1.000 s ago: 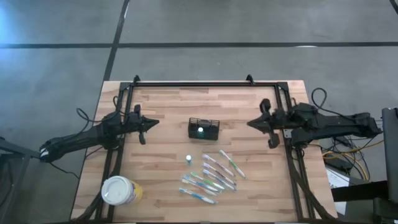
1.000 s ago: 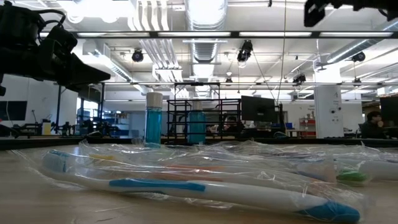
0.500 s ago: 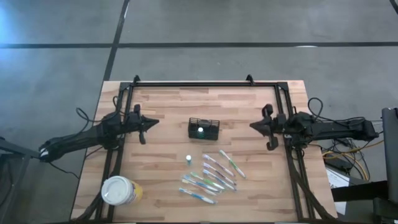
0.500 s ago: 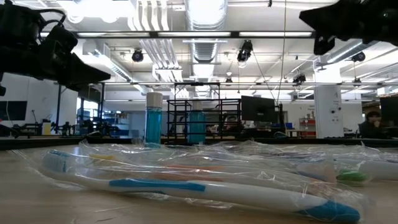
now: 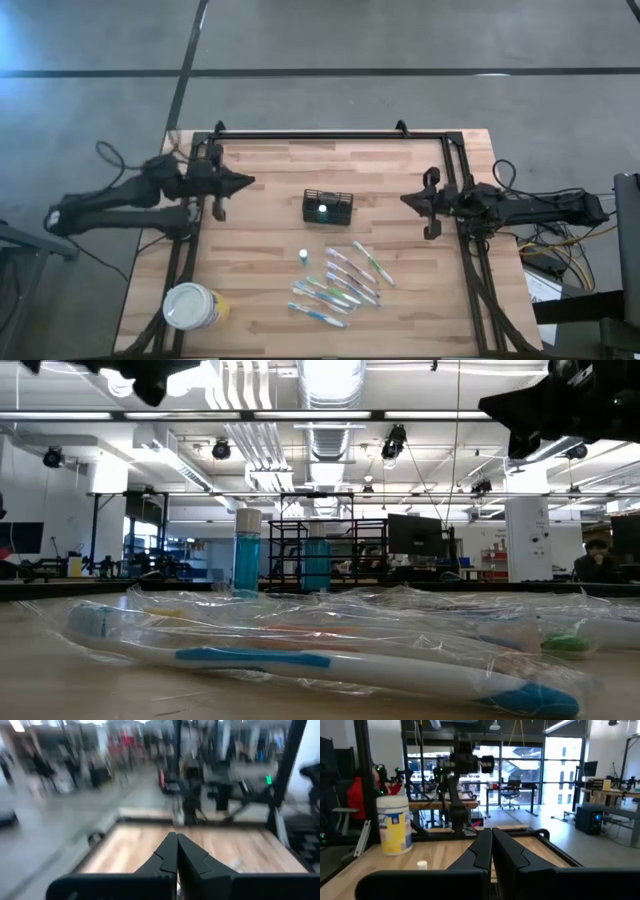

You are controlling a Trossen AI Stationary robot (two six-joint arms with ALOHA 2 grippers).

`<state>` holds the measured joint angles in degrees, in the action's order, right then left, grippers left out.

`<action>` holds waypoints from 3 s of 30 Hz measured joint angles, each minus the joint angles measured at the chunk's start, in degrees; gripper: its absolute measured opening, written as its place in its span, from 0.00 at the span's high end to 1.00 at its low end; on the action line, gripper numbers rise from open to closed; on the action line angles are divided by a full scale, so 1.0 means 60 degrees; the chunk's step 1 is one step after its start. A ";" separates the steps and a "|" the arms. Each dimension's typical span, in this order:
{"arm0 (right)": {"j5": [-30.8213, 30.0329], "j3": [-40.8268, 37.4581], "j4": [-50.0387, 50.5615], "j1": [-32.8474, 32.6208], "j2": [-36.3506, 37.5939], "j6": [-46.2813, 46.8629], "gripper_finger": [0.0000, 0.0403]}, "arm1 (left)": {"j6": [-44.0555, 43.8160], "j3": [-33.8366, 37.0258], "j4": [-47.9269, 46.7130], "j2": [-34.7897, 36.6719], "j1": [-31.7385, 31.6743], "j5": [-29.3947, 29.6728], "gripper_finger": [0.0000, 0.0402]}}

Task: Pick & Place toothbrushing station
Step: Put the blue mouthwash bottle into the black organizer

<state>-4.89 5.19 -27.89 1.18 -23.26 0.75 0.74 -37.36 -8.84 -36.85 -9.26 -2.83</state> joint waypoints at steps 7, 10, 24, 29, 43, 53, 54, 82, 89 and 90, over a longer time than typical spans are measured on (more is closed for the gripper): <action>0.0011 -0.0104 -0.0056 -0.0005 0.0001 0.0109 0.98 | 0.0063 -0.3220 -0.3607 -0.4053 0.1602 0.0664 0.93; 0.0018 -0.0120 -0.0043 -0.0005 -0.0015 0.0132 0.98 | 0.0391 -0.4300 -0.4906 -0.5724 0.2250 0.0640 0.85; 0.0029 -0.0134 -0.0041 -0.0005 -0.0015 0.0093 0.98 | 0.3575 -0.8348 -0.7830 -0.9864 0.4087 0.0577 0.50; 0.0033 -0.0138 0.0017 -0.0005 -0.0015 0.0096 0.98 | 0.5090 -0.8800 -0.8176 -1.0529 0.4048 0.0791 0.49; 0.0055 -0.0138 0.0079 -0.0005 -0.0019 -0.0123 0.98 | 0.7751 -0.8729 -0.8467 -1.1213 0.3985 0.1239 0.49; 0.0055 -0.0138 0.0097 -0.0005 -0.0024 -0.0125 0.98 | 0.7936 -0.8707 -0.8226 -1.1680 0.3931 0.1333 0.51; 0.0055 -0.0138 0.0097 -0.0005 -0.0025 -0.0127 0.98 | 0.7936 -0.8705 -0.8244 -1.1704 0.3931 0.1332 0.52; 0.0044 -0.0138 0.0105 -0.0005 -0.0024 -0.0236 0.98 | 0.8194 -0.8401 -0.8028 -1.1706 0.3865 0.1229 0.66; 0.0040 -0.0138 0.0101 -0.0005 -0.0025 -0.0328 0.98 | 0.8198 -0.8401 -0.8022 -1.1695 0.3831 0.0863 0.72; 0.0040 -0.0138 0.0101 -0.0005 -0.0024 -0.0330 0.98 | 0.8197 -0.8402 -0.8026 -1.1695 0.3828 0.0826 0.73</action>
<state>-4.64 4.36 -27.29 1.15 -23.41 -1.23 49.93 -87.77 -56.99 -107.02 13.71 2.12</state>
